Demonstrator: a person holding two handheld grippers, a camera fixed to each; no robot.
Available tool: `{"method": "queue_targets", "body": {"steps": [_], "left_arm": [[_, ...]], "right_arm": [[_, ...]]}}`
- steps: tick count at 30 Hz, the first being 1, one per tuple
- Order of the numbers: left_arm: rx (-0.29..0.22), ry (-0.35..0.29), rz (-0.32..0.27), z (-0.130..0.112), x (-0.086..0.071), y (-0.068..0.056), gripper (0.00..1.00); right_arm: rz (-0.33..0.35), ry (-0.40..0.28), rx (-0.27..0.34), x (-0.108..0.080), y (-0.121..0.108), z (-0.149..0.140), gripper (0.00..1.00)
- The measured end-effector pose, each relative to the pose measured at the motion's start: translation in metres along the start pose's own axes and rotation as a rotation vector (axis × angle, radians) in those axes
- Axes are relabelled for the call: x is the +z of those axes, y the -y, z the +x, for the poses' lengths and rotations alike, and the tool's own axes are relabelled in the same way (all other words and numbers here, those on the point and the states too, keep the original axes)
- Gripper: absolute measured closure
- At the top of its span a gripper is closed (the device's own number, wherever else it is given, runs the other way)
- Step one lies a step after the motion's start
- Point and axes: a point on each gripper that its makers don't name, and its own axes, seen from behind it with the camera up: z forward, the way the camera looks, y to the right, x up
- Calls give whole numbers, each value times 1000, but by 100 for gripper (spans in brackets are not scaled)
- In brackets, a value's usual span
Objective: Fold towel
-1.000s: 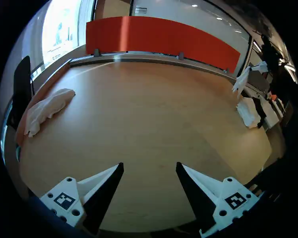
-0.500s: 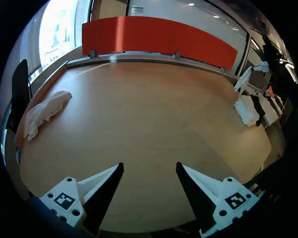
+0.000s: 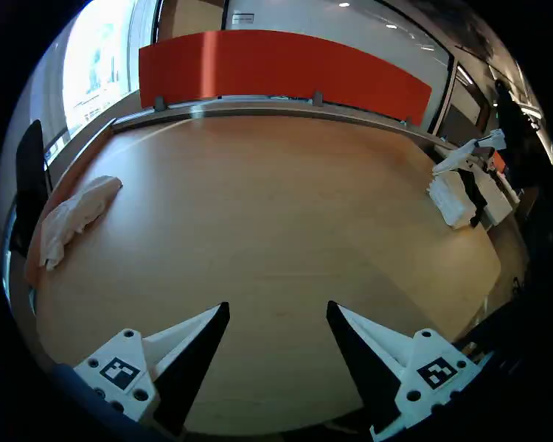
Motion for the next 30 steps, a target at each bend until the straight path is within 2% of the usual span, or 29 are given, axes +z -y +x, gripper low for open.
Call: {"method": "queue_targets", "body": {"steps": [6, 14, 22, 30], "left_arm": [[10, 4, -6, -1, 1, -2, 2], [17, 11, -4, -5, -1, -1, 2], [14, 15, 5, -10, -5, 2, 2], [10, 15, 17, -12, -9, 6, 2]], "right_arm": [[-18, 46, 55, -4, 0, -49, 96], [-36, 108, 130, 2, 6, -105, 96], [-59, 152, 193, 15, 3, -136, 95], [-77, 193, 224, 25, -1, -156, 96]]}}
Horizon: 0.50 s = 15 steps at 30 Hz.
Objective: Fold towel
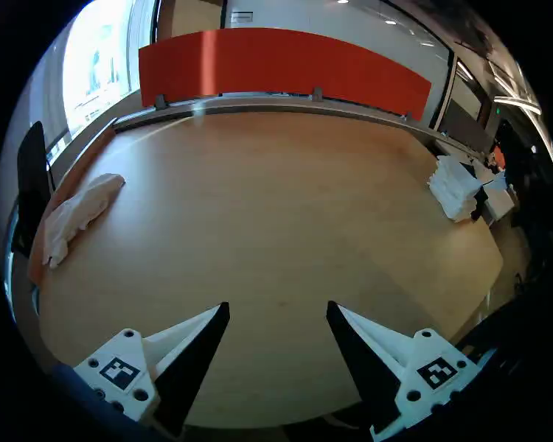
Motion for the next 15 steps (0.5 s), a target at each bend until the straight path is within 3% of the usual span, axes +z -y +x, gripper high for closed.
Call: {"method": "queue_targets", "body": {"steps": [15], "left_arm": [[-3, 2, 7, 0, 0, 2, 2]], "right_arm": [[2, 41, 34, 11, 6, -21, 96]]}}
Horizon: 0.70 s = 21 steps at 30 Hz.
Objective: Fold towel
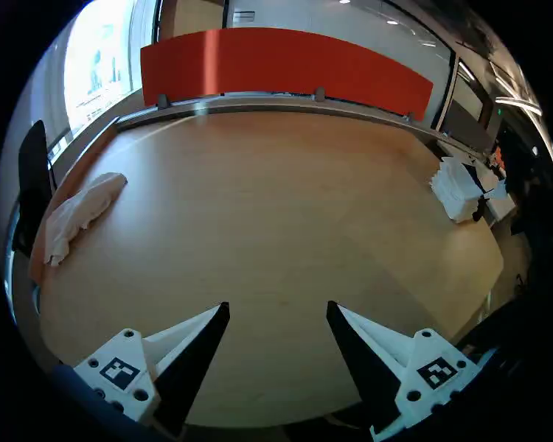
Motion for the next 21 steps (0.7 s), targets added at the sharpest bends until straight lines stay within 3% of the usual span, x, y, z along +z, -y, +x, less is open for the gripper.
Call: {"method": "queue_targets", "body": {"steps": [8, 12, 21], "left_arm": [[-1, 0, -1, 0, 0, 0, 2], [-4, -2, 0, 0, -1, 1, 2], [-8, -5, -6, 1, 0, 2, 2]], "right_arm": [[-13, -2, 1, 1, -1, 2, 93], [-15, -3, -2, 0, 0, 1, 82], [7, -39, 10, -8, 13, 5, 13]]}}
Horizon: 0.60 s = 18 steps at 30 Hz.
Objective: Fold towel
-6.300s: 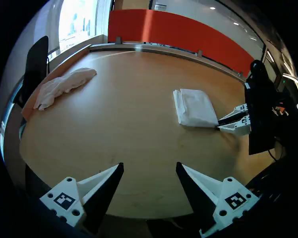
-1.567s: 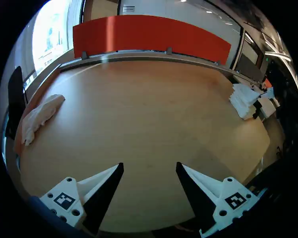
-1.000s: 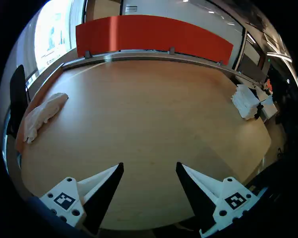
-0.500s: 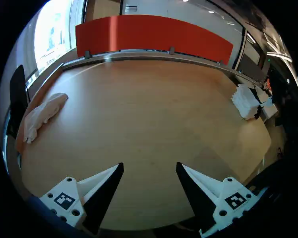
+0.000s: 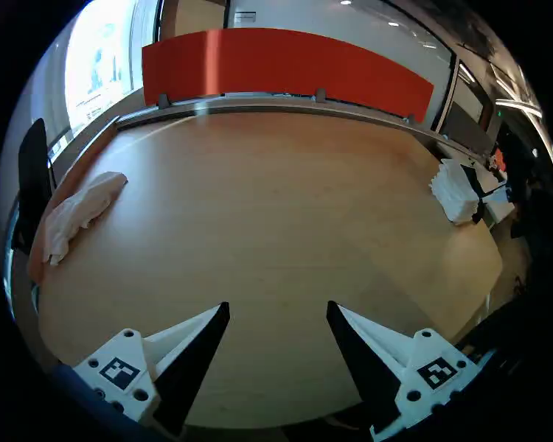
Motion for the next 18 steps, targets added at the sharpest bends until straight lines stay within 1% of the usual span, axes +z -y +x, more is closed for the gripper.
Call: {"method": "queue_targets", "body": {"steps": [1, 3, 8, 12, 15, 18], "left_arm": [[0, -1, -2, 0, 0, 0, 2], [-1, -3, -4, 1, 0, -1, 2], [-3, -7, -9, 2, 0, -1, 2], [-11, -15, -10, 4, -1, 0, 2], [-19, -22, -6, 7, -2, 3, 2], [-29, -30, 1, 10, -3, 6, 2]], "right_arm": [[2, -6, 3, -1, 2, 1, 6], [4, -15, 8, -1, 4, 4, 0], [3, -35, 21, -4, 8, 9, 0], [14, -53, 40, -5, 15, 13, 0], [23, -74, 67, -7, 20, 18, 0], [23, -112, 101, -10, 24, 25, 0]]}}
